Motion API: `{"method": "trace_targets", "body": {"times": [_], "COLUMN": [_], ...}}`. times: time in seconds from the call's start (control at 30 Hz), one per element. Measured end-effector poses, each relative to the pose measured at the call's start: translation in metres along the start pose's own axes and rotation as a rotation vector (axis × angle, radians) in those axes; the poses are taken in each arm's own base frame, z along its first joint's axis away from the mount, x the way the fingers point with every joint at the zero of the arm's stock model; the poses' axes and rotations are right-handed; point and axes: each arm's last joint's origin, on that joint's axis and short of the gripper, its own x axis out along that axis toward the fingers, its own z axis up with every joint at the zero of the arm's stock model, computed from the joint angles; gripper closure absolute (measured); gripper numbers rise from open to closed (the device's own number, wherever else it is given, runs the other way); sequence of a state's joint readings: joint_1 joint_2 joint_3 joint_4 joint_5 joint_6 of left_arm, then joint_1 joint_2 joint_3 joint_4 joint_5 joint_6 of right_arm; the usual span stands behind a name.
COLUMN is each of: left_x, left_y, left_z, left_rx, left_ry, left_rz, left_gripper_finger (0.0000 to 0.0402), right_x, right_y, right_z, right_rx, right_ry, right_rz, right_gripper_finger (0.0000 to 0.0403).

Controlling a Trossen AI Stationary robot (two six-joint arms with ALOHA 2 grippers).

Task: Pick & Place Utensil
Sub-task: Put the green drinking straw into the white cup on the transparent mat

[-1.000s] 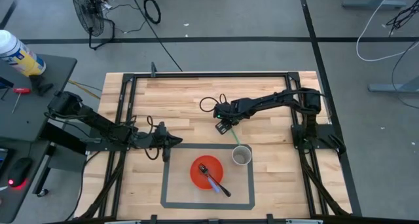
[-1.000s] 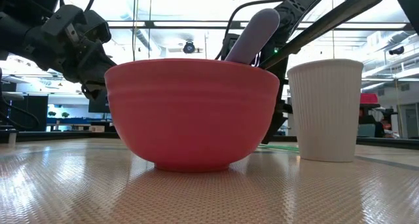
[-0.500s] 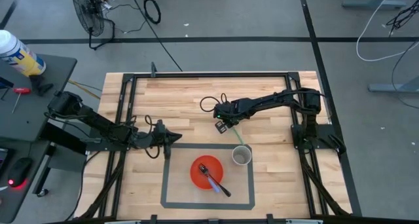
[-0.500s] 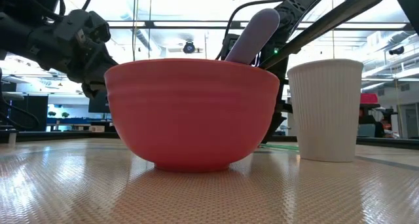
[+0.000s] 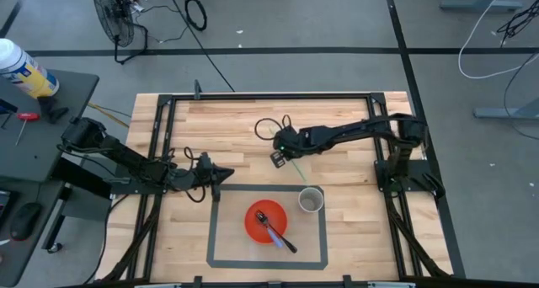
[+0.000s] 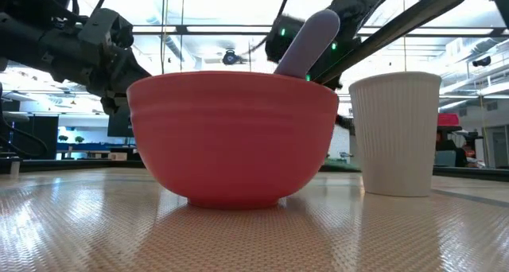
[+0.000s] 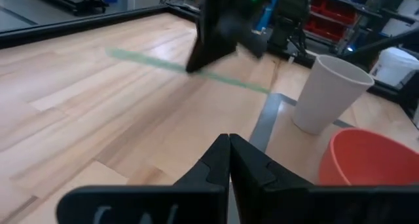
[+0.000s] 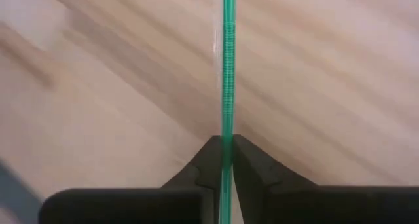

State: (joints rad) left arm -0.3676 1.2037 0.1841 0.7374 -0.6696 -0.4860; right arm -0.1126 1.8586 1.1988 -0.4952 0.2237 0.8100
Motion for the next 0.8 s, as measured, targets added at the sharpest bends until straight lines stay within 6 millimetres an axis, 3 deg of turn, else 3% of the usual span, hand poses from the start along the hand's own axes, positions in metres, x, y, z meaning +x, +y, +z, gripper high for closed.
{"method": "trace_targets", "body": {"times": [0.1, 0.27, 0.5, 0.63, 0.8], "left_x": [0.0, 0.0, 0.0, 0.0, 0.0], "left_y": [0.0, 0.0, 0.002, 0.002, 0.002], "left_z": [-0.001, -0.004, -0.008, -0.008, -0.007], "left_rx": [0.003, 0.025, 0.025, 0.023, 0.023], "left_ry": [0.014, 0.059, 0.091, 0.091, 0.086], "left_rz": [-0.018, -0.041, -0.03, -0.03, -0.021], "left_gripper_finger": [0.0387, 0.0387, 0.0387, 0.0387, 0.0387], "right_x": [-0.031, -0.105, -0.21, -0.226, -0.202], "right_y": [0.003, 0.006, 0.001, -0.005, -0.008], "right_z": [0.005, 0.004, -0.03, -0.066, -0.113], "right_rx": [-0.024, -0.092, -0.205, -0.241, -0.251], "right_ry": [-0.095, -0.332, -0.685, -0.785, -0.878], "right_rz": [0.033, 0.06, 0.086, 0.13, 0.272], "right_gripper_finger": [0.0367, 0.0367, 0.0367, 0.0367, 0.0367]}}
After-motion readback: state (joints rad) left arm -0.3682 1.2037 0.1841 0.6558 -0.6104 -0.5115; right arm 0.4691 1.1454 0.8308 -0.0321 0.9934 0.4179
